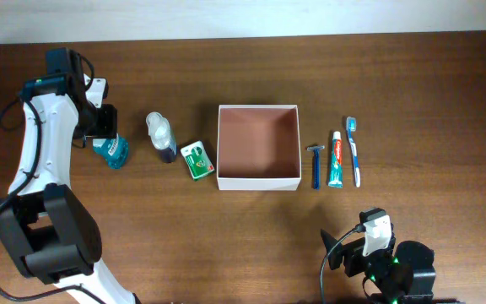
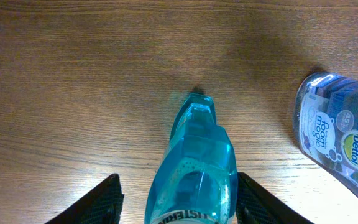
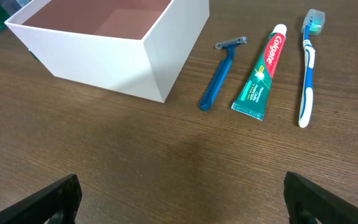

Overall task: Pack container
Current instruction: 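Grasp the teal mouthwash bottle with the left gripper, then lift the mouthwash bottle and place it upright in the white box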

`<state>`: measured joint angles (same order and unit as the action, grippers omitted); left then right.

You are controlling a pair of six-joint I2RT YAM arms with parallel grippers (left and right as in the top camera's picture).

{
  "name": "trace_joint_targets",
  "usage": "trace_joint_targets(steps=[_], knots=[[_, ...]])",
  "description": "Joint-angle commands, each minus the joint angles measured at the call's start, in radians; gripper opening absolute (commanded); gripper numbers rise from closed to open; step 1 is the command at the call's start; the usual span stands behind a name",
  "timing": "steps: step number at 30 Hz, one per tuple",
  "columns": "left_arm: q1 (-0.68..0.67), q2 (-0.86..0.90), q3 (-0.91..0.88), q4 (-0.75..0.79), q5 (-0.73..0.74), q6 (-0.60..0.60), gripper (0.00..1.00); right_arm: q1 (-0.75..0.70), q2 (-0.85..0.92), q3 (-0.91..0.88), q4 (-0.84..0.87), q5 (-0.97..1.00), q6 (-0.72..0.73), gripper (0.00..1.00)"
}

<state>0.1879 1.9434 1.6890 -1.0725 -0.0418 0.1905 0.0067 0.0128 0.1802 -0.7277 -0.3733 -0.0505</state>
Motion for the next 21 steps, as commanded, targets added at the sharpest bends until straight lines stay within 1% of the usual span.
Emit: trace_joint_targets(steps=[1,3,5,8,12,14,16,18,19,21], knots=[[0.008,0.016,0.014,-0.006,-0.007,0.006,0.58,0.005,-0.008,-0.005,0.002,-0.012,0.007,0.99],[0.008,0.023,0.014,-0.014,-0.007,0.006,0.57,0.005,-0.008,-0.005,0.002,-0.012,0.007,0.99],[0.008,0.027,0.014,-0.02,-0.006,0.006,0.5,0.005,-0.008,-0.005,0.002,-0.012,0.007,0.99],[0.008,0.027,0.015,-0.024,-0.002,0.006,0.34,0.005,-0.008,-0.005,0.002,-0.012,0.007,0.99],[0.008,0.026,0.05,-0.069,0.001,-0.016,0.2,0.005,-0.008,-0.005,0.002,-0.012,0.007,0.99],[0.006,0.026,0.106,-0.124,0.001,-0.042,0.14,0.005,-0.008,-0.005,0.002,-0.012,0.007,0.99],[0.005,0.026,0.187,-0.19,0.002,-0.071,0.11,0.005,-0.008,-0.005,0.002,-0.012,0.007,0.99],[0.0,0.025,0.294,-0.262,0.032,-0.078,0.07,0.005,-0.008,-0.005,0.002,-0.012,0.007,0.99],[-0.007,0.025,0.382,-0.312,0.063,-0.078,0.04,0.005,-0.008,-0.005,0.002,-0.012,0.007,0.99],[-0.021,0.025,0.504,-0.374,0.078,-0.088,0.02,0.005,-0.008,-0.005,0.002,-0.012,0.007,0.99]])
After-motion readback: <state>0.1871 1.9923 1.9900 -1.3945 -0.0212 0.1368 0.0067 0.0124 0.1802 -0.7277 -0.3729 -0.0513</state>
